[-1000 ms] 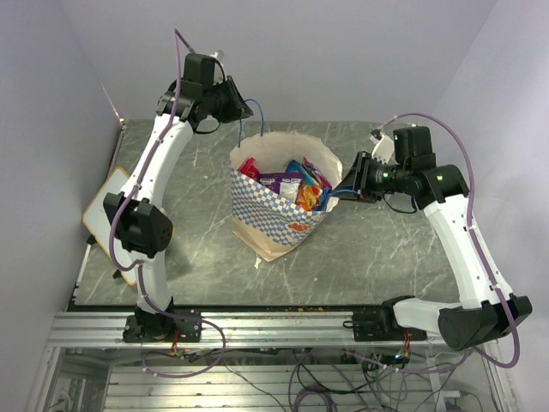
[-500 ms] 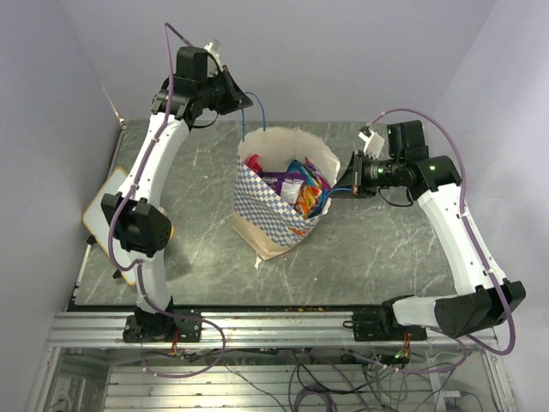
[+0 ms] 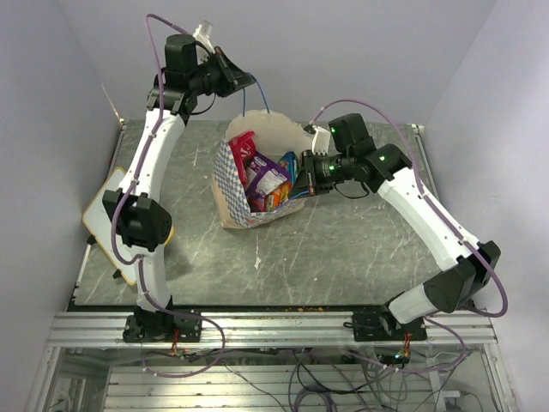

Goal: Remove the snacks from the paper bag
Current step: Adjust the paper bag at the center of the board.

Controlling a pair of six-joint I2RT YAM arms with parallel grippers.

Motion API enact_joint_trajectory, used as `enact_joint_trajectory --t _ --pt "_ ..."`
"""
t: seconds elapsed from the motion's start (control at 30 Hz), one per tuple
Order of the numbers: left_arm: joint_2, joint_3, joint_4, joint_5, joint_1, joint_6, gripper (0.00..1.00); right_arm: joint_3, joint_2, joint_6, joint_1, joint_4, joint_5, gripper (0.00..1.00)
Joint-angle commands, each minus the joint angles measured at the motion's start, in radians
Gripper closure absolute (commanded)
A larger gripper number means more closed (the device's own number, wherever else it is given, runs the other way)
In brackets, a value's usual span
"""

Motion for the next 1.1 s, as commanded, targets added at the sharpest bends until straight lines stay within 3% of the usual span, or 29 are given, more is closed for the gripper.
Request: enact_joint_trajectory --t 0.0,0.23,0.37,0.57,0.73,0.9,1.07 --pt "-0.129 -0.041 0.292 0.078 0.016 -0.083 0.93 0.004 -0.018 0.001 -0.001 0.055 0.025 1.0" --pt "-0.31 -0.335 0.306 0.112 0.015 -0.081 0.93 -0.137 -0.08 0.0 0.018 0.039 0.014 1.0" --pt "-0.374 -0.389 0.267 0.107 0.015 -0.057 0.93 -0.19 -0.124 -0.007 0.023 0.015 0.026 0.99" --pt "-0.443 -0.507 0.38 0.132 0.015 -0.15 0.93 -0.2 -0.167 0.028 0.027 0.001 0.116 0.93" --pt "-0.467 -0.538 0.367 0.135 0.015 -0.152 0.93 -0.053 -0.135 0.018 0.025 -0.068 0.305 0.78" --pt "-0.485 -0.546 0.339 0.131 0.015 -0.143 0.93 0.246 0.0 -0.109 0.025 -0.202 0.518 0.59" --pt "-0.48 -0.529 0.329 0.134 0.015 -0.15 0.93 0.502 0.172 -0.185 0.03 -0.242 0.496 0.43"
